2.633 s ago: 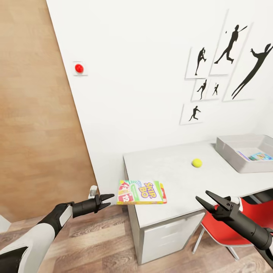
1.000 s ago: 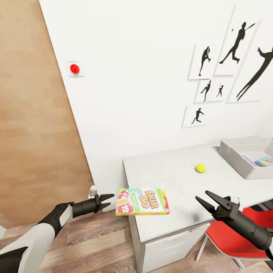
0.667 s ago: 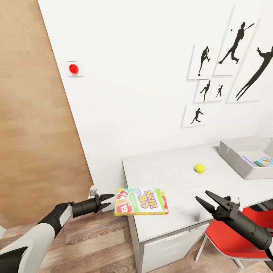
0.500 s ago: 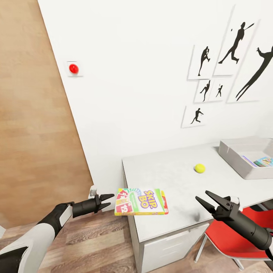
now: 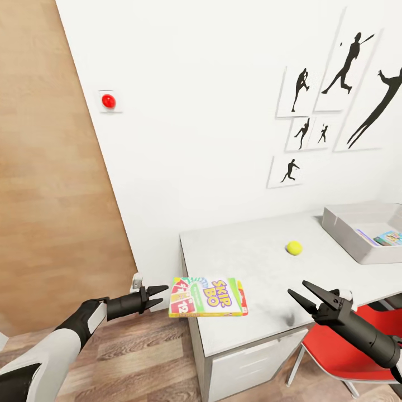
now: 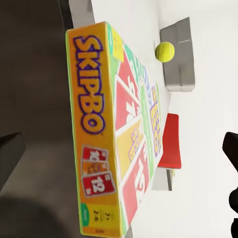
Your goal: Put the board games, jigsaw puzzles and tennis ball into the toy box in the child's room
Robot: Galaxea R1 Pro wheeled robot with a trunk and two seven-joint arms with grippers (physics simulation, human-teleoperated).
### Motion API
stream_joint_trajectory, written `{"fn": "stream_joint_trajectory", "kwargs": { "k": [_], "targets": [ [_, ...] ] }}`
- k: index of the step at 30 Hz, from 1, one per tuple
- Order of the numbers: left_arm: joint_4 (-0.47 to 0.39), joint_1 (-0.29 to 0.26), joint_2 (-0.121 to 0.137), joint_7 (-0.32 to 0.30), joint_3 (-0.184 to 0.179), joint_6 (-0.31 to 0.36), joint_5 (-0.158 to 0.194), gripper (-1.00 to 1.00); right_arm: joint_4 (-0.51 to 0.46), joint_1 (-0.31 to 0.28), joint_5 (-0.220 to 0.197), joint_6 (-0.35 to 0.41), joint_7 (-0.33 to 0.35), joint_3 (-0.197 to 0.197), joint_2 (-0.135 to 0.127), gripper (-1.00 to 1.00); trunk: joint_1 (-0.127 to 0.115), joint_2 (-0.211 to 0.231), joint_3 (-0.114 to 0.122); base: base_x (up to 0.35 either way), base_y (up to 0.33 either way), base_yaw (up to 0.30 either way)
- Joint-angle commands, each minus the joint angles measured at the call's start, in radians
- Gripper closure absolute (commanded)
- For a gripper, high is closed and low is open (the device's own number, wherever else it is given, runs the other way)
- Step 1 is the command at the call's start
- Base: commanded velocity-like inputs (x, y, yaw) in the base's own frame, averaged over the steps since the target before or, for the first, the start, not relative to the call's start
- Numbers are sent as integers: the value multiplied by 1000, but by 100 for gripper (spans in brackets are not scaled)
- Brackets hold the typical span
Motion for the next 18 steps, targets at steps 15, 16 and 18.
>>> {"fn": "stream_joint_trajectory", "kwargs": {
  "k": [15,16,18],
  "targets": [
    [0,-1,0,-1,-1,9,5,-100,0,-1,4,3,6,-1,0,-100,54,-99,-45,0,0,0],
    [0,-1,0,-1,-1,9,5,-100,0,-1,4,3,6,-1,0,-100,54,-99,-45,0,0,0],
    [0,-1,0,-1,-1,9,5,-100,-1,-1,4,3,6,-1,0,-100,54,-99,-45,0,0,0]
  ]
}}
